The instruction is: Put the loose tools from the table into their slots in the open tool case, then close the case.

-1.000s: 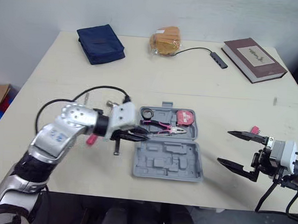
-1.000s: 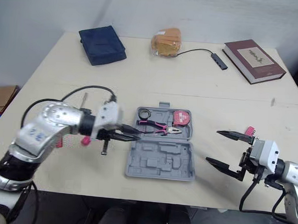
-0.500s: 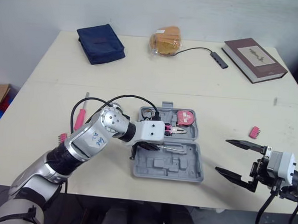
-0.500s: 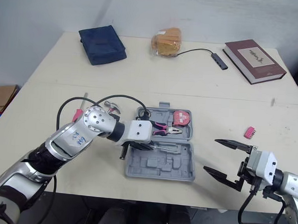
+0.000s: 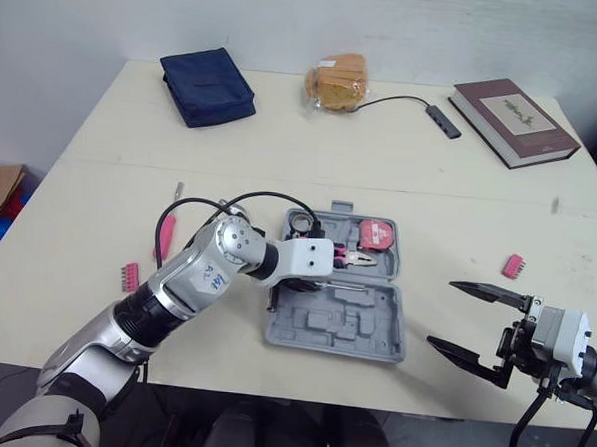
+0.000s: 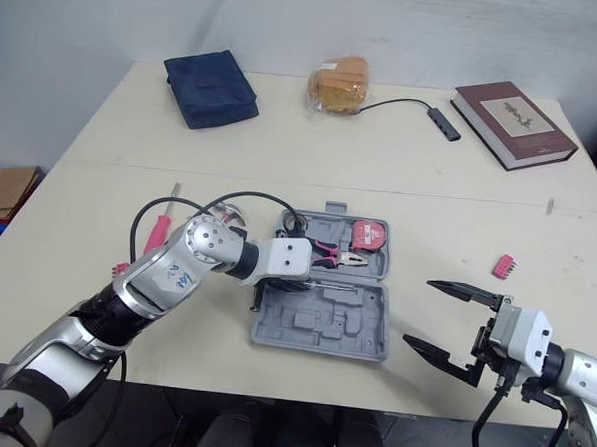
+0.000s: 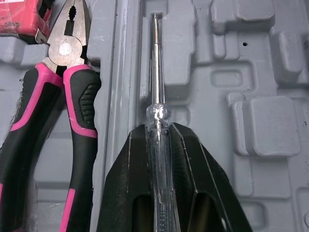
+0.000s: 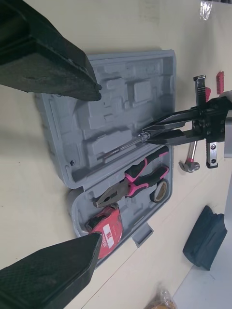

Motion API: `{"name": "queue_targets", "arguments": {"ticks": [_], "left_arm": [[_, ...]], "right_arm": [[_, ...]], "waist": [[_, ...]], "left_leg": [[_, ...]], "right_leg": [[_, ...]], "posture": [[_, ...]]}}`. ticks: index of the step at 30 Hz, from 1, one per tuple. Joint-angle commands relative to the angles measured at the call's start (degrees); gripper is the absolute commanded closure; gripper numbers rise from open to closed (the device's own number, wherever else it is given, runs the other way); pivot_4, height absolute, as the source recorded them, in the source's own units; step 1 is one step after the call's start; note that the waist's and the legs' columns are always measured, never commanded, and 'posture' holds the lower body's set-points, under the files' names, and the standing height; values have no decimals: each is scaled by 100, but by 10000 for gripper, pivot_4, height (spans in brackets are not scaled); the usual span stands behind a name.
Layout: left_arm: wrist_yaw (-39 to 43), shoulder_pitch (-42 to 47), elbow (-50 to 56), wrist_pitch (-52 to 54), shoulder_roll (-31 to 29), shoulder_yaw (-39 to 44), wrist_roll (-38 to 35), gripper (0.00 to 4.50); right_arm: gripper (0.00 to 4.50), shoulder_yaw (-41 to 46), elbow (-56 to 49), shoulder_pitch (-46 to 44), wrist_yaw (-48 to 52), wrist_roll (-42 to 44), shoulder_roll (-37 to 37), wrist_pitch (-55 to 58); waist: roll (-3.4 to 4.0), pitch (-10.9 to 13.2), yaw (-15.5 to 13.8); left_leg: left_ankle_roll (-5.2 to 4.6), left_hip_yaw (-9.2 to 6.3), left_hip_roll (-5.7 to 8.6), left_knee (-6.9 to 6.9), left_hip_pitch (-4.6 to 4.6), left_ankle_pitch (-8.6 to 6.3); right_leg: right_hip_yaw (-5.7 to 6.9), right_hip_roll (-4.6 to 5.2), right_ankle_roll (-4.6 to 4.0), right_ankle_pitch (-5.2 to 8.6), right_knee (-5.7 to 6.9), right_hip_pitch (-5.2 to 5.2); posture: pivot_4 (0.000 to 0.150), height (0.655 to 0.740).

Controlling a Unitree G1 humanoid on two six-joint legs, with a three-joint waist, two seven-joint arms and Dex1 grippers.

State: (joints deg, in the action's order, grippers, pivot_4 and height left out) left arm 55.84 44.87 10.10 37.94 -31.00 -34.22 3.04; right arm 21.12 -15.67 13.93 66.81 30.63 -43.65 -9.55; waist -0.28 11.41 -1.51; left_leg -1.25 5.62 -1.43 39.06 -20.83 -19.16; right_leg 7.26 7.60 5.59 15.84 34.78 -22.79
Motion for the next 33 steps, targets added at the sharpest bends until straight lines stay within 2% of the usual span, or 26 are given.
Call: {"name": "queue_targets", "arguments": {"ticks": [1,5,6,7,12,18,22,23,26,29,30,33], "left_arm": [[-45,101,-68,-58,36,8,207,44932],[129,39,70,-187,-123,-52,335,44932],[122,39,94,-230,-127,-49,379,35291],[49,49,96,-357,-103,-26,444,32410],[104,165,284,-522,-90,61,565,11069],[465,221,794,-499,-109,431,159,11069],[140,-45,344,-1228,265,1133,-345,11069],[104,-149,182,-1403,442,1408,-625,16410],[17,-364,-231,-1859,805,1904,-1089,28449],[53,-583,-678,-2157,1009,2028,-1277,41665],[76,-649,-753,-2217,1085,2052,-1359,44853],[-58,-779,-977,-1909,1358,2232,-1655,44853]], "right_arm": [[0,58,-168,-12,-22,70,32,-36],[0,40,-149,-17,-5,86,40,-44],[0,36,-140,-19,-2,87,40,-46],[0,30,-134,-23,1,87,40,-47],[0,21,-157,-8,27,119,40,-26],[0,6,-185,-19,63,177,6,61],[0,16,-211,16,56,177,41,88],[0,20,-209,48,50,168,64,72],[0,40,-198,118,29,145,115,33],[0,61,-165,127,-3,108,165,8],[0,66,-159,129,-9,101,177,2],[0,58,-126,120,-17,80,193,-21]], "waist": [[0,0,-7],[0,0,-3],[0,0,-3],[1,0,0],[1,0,-2],[1,0,-1],[1,0,-1],[2,-1,-1],[2,-1,-1],[2,-1,4],[2,-1,4],[2,-1,1]], "left_leg": [[0,-2,1,2,-2,0],[0,-10,2,6,-11,0],[0,-12,1,6,-12,0],[0,-13,1,6,-12,0],[0,-13,2,7,-13,0],[0,-19,2,8,-23,0],[-1,-20,2,14,-22,1],[-1,-20,2,15,-21,1],[-1,-22,0,15,-21,1],[-1,-18,2,16,-20,1],[-1,-16,3,16,-17,1],[-1,-15,4,16,-16,1]], "right_leg": [[1,0,0,0,0,0],[10,1,0,0,-1,0],[11,0,0,0,-1,0],[12,0,0,0,0,0],[13,2,0,0,-1,0],[21,-1,1,0,16,-1],[20,3,1,0,9,-1],[20,3,1,0,8,-1],[22,2,1,-1,11,0],[33,1,1,-1,17,0],[36,1,1,-1,17,0],[41,2,2,-1,17,0]], "posture": [[1500,7400],[1500,7400],[1500,7400],[1500,7400],[1500,7400],[1500,7400],[1500,7400],[1500,7400],[1500,7400],[1500,7400],[1500,7400],[1500,7400]]}}
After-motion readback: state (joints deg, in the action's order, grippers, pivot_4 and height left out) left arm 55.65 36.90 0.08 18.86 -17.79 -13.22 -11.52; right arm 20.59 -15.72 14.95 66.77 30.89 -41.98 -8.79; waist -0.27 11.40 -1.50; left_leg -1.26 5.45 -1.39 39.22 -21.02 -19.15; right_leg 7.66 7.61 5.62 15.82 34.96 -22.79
